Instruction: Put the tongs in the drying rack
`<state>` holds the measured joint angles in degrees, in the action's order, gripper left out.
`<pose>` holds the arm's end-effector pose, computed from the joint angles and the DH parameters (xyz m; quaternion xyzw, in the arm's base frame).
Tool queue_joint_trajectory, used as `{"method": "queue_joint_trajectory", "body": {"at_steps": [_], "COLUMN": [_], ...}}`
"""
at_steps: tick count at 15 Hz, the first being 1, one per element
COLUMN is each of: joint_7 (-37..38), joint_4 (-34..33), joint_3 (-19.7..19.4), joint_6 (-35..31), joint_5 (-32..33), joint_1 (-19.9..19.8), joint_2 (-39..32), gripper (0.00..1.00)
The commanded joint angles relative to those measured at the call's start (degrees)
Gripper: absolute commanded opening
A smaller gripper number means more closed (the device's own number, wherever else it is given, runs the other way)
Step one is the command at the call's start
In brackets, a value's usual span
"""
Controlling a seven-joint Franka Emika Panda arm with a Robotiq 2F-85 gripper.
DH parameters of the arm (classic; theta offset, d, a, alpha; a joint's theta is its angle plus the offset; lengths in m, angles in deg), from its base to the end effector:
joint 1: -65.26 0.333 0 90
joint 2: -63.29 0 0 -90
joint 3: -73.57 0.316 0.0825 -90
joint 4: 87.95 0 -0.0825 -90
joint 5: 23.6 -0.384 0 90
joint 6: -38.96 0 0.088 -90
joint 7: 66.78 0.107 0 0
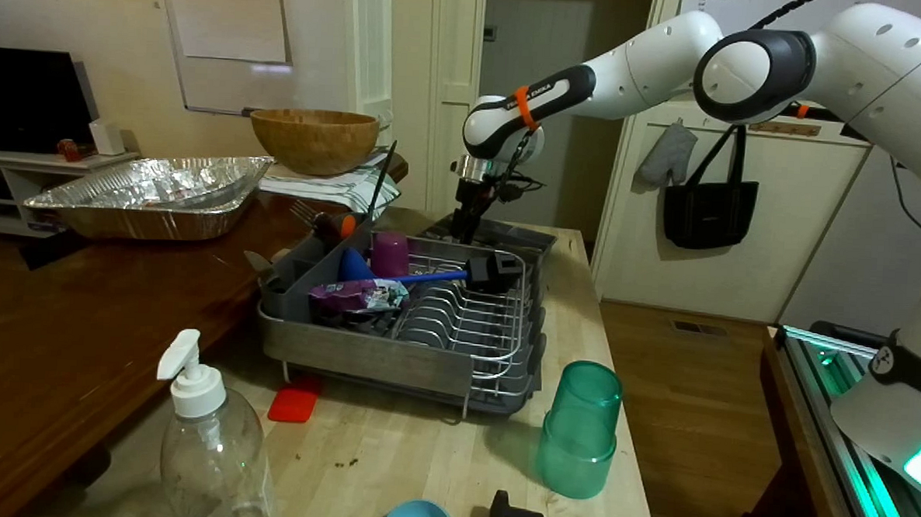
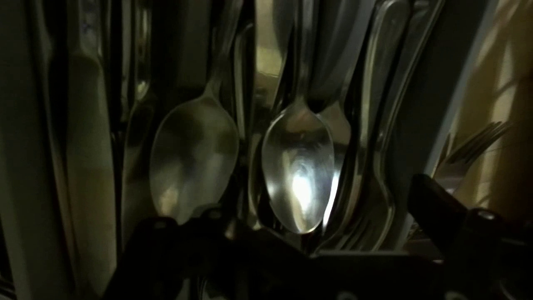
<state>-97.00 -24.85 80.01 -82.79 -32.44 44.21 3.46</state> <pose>0.7383 -0.2138 0.1762 -0.9912 -0.0669 -0.0362 0.1081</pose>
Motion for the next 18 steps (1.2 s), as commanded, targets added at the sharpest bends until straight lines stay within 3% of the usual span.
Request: {"method": "queue_joint_trajectory", "body": {"at_steps": [1,4,6,7,8,12,16,18], "joint_7": [-4.0,-5.5,-5.6,-5.5,-5.3,-3.6,-1.1,0.7], "joint_4": [-2.7,-4.1,-5.0,-5.2,-6.0,-8.3,-8.4,-7.7], "joint_3": [2.3,3.9,4.0,3.7,3.5,2.2,2.6,2.0], "joint_6": [1.5,5.5,9.1,10.4,12.2,17.1,16.8,15.5], "joint_5": [-3.6,-7.0,-8.2,-8.5,-8.6,-8.3,-7.2,-7.0], "joint_1": [-3.0,-5.3,-5.7,-5.7,-5.6,-5.1,-4.8,-4.6], "joint_2": [-3.0,-3.9,-3.8,-3.6,-3.9,-4.5,-4.7,-3.7], "gripper": [1.0,1.0,0.83,0.69,0.68,0.36,0.05,0.0]}}
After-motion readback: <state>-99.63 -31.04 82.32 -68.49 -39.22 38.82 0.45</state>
